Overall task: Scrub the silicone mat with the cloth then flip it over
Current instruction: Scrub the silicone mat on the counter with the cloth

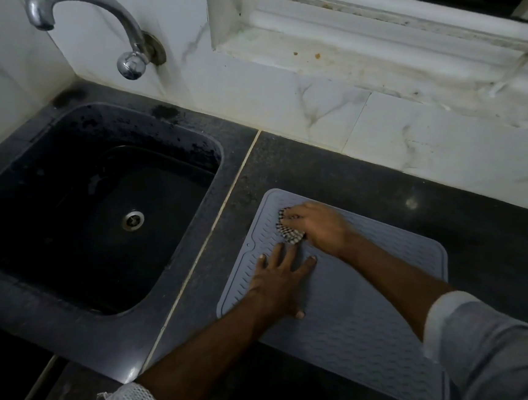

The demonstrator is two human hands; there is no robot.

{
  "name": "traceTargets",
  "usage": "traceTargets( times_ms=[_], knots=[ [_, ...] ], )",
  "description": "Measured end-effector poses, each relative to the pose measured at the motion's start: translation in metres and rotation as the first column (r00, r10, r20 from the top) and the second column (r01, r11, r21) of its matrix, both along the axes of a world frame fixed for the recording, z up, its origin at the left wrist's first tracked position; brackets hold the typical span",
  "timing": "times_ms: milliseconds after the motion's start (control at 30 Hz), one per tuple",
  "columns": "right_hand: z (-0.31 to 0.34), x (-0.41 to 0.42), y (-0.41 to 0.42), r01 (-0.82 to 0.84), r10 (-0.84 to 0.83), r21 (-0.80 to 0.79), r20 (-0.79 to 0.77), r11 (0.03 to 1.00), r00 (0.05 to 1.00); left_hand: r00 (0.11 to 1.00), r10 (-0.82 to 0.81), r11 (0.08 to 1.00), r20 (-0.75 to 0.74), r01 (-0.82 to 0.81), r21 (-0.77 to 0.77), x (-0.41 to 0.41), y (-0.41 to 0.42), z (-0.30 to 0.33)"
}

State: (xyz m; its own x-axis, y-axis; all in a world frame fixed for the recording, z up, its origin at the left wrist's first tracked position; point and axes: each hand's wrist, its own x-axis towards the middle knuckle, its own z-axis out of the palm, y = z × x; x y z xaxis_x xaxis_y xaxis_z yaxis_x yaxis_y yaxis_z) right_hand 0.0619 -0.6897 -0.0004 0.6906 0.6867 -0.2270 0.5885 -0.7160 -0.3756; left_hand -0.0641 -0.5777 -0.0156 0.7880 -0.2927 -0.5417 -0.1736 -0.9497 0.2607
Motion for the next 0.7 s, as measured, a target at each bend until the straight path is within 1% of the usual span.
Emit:
traceTargets(
  times_ms=[100,167,200,267,400,433,533,600,667,700],
  knots=[
    [0.004,0.001,-0.032,-0.150,0.163,-0.123,0.100,0.981,0.982,1.000,-0.002,1.000,0.021,0.002,-0.007,-0.001,0.001,-0.002],
    [0.006,0.005,-0.034,-0.196,0.221,-0.167,0.152,0.966,0.963,1.000,0.000,1.000,0.026,0.000,-0.013,-0.001,0.001,-0.004],
    [0.007,0.007,-0.029,-0.187,0.211,-0.153,0.165,0.970,0.963,1.000,-0.001,1.000,0.026,0.001,-0.013,-0.001,0.001,-0.004],
    [0.007,0.008,-0.012,-0.116,0.125,-0.064,0.164,0.991,0.979,1.000,-0.002,1.000,0.019,0.003,-0.015,-0.001,0.001,-0.006],
    [-0.001,0.002,0.012,0.067,-0.067,0.032,0.003,0.997,0.998,1.000,0.004,1.000,0.023,-0.004,-0.008,0.000,0.001,-0.009],
    [-0.002,-0.001,0.007,0.072,-0.072,0.040,0.003,0.997,0.997,1.000,0.008,1.000,0.023,-0.007,-0.008,0.000,0.001,-0.010],
    [-0.001,-0.006,-0.031,-0.017,0.017,-0.002,0.074,1.000,0.997,0.999,0.006,1.000,0.036,-0.006,-0.006,-0.001,0.001,-0.010],
    [0.003,-0.007,-0.054,-0.056,0.063,-0.075,0.102,0.996,0.993,0.999,-0.002,1.000,0.053,0.002,-0.006,-0.002,0.001,-0.009],
    [0.007,-0.004,-0.060,-0.126,0.149,-0.159,0.140,0.979,0.979,0.998,-0.005,1.000,0.055,0.005,-0.011,-0.002,0.002,-0.008],
    [0.009,-0.001,-0.057,-0.136,0.160,-0.165,0.144,0.977,0.977,0.999,-0.004,1.000,0.051,0.005,-0.010,-0.002,0.002,-0.007]
  ],
)
